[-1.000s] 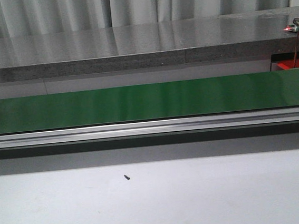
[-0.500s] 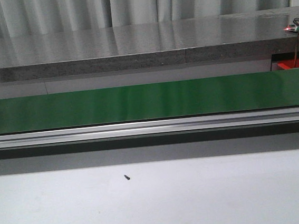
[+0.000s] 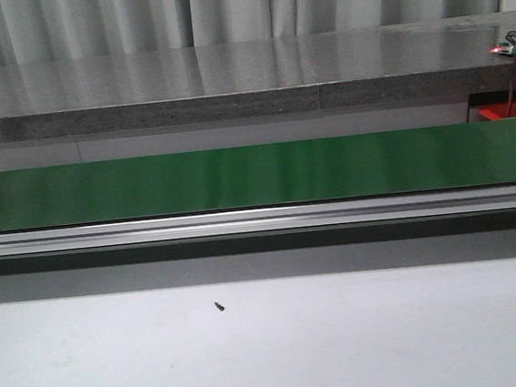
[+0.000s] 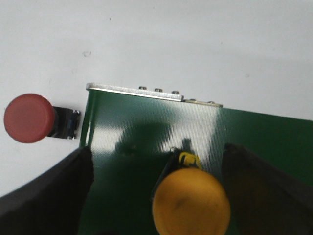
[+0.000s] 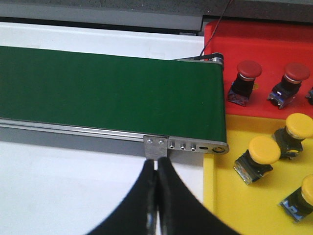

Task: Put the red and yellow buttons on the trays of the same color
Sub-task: 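Lower the yellow button onto the belt and open the left gripper, then grasp the last red button from the table with the left gripper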

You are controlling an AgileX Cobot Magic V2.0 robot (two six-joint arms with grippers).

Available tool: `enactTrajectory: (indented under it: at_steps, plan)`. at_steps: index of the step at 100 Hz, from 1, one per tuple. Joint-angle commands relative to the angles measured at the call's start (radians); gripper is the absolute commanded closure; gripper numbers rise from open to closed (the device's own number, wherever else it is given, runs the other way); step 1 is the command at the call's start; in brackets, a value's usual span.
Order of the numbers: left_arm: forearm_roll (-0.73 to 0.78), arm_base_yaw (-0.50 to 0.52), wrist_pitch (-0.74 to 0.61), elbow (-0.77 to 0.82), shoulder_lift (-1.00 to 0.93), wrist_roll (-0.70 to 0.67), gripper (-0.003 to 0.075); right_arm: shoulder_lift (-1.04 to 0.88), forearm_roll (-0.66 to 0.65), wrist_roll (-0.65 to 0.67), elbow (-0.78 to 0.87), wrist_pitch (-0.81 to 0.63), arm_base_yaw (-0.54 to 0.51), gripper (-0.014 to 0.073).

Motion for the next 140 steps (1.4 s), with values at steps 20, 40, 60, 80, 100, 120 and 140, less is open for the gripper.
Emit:
enactTrajectory:
  at_steps: [20, 40, 60, 80, 100, 120, 140]
  plan:
    - [-0.022, 0.004, -0.11, -0.025, -0.124, 0.004, 0.0183, 0.001, -0.004, -0.006, -0.026, -0.069, 0.0, 0.0659]
    - [-0.022, 0.066, -0.134, -0.025, -0.099, -0.002, 0.0183, 0.001, -0.004, -0.006, -0.026, -0.069, 0.0, 0.0659]
    - [-0.018, 0.152, -0.136, -0.025, -0.04, -0.006, 0.0183, 0.001, -0.004, -0.006, -0.026, -0.068, 0.0, 0.0659]
    - [-0.016, 0.199, -0.145, -0.025, 0.022, -0.008, 0.0183, 0.001, -0.004, -0.006, -0.026, -0.068, 0.0, 0.0659]
    - [-0.01, 0.205, -0.162, -0.027, 0.08, -0.008, 0.0183, 0.001, -0.004, -0.006, -0.026, -0.069, 0.0, 0.0659]
    - [-0.01, 0.205, -0.222, -0.027, 0.12, -0.008, 0.0183, 0.001, -0.004, -0.006, -0.026, -0.069, 0.0, 0.0659]
    - [-0.01, 0.205, -0.242, -0.027, 0.165, -0.008, 0.0185, 0.001, -0.004, -0.006, -0.026, -0.069, 0.0, 0.0659]
